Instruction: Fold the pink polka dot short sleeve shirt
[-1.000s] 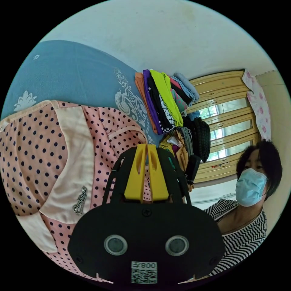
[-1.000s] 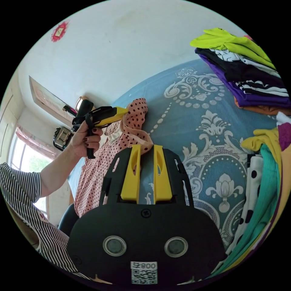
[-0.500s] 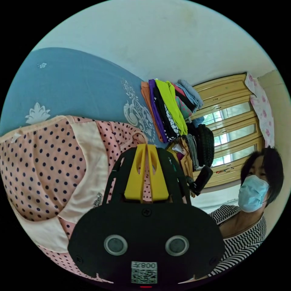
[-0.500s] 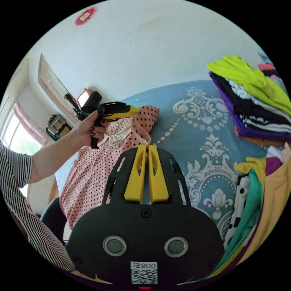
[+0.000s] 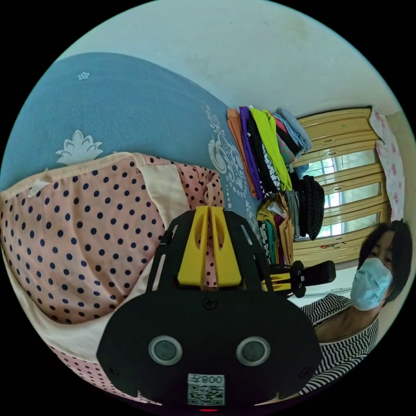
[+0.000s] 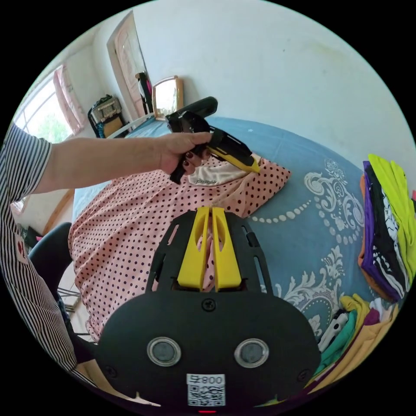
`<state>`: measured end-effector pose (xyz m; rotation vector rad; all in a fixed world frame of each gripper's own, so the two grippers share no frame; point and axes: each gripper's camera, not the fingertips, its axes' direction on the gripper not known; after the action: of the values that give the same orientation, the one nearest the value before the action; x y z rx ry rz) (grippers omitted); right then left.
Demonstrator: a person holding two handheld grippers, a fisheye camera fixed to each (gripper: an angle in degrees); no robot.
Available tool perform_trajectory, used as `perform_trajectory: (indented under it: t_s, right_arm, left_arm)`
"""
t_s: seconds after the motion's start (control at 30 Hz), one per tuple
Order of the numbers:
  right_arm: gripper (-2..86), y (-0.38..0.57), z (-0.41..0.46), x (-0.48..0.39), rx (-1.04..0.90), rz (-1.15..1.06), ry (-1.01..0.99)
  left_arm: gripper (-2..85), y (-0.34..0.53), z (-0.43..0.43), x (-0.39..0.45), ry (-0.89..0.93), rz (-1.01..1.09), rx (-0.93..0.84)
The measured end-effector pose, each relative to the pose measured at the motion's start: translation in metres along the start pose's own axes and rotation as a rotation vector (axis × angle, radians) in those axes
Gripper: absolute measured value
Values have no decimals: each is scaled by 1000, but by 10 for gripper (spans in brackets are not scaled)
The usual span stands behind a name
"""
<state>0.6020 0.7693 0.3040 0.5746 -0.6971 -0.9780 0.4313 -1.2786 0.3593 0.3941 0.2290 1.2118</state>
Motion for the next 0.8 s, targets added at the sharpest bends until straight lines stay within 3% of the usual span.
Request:
perform_trajectory:
  t_s: [0.33, 0.8]
  right_arm:
    - [14, -14, 40, 13, -168, 41, -56]
    - [28, -7, 45, 67, -131, 160, -232]
  left_arm:
    - [10, 1, 32, 29, -72, 44, -48]
    - [20, 23, 34, 107, -143, 110, 90]
